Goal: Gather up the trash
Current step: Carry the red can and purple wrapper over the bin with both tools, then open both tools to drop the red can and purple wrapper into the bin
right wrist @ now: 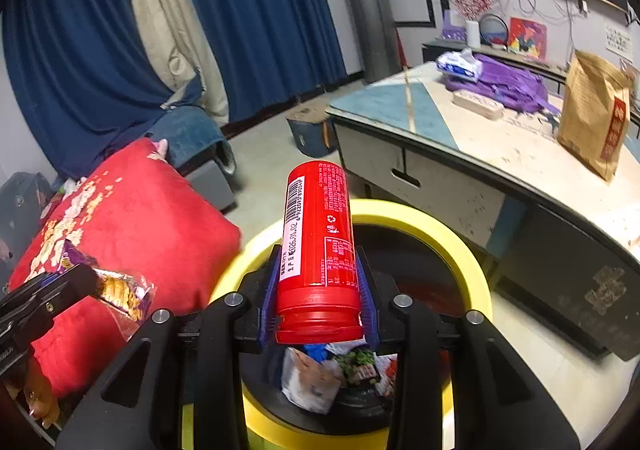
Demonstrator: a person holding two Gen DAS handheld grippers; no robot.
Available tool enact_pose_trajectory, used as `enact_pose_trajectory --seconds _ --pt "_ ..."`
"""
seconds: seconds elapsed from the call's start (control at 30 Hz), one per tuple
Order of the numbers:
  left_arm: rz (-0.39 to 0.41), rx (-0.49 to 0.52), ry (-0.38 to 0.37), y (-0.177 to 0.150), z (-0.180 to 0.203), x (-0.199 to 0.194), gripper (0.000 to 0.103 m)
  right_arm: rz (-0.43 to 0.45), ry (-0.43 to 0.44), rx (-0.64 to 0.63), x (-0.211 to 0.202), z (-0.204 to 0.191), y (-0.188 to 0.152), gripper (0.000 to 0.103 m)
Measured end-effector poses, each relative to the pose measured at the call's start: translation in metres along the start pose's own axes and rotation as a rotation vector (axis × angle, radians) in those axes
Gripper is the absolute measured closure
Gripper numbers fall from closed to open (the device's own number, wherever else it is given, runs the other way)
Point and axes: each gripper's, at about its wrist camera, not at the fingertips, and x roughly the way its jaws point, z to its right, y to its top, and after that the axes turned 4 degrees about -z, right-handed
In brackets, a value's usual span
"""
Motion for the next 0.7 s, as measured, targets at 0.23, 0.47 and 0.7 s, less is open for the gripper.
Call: enact_pose_trajectory --seconds 0.23,0.47,0.7 --pt "-0.048 0.045 -0.019 -0.001 0.016 0.029 0.087 -0.038 -0.032 0.044 0.008 0.022 -0.009 0.07" --pt "-0.088 0.064 -0.006 0.001 0.021 0.056 0.087 -0.068 -0.052 0.085 0.015 0.039 -0.016 0.07" --pt "-0.117 0.06 -0.003 0.002 0.025 0.072 0.087 -0.084 -0.055 0.102 0.02 0.046 -0.019 0.07"
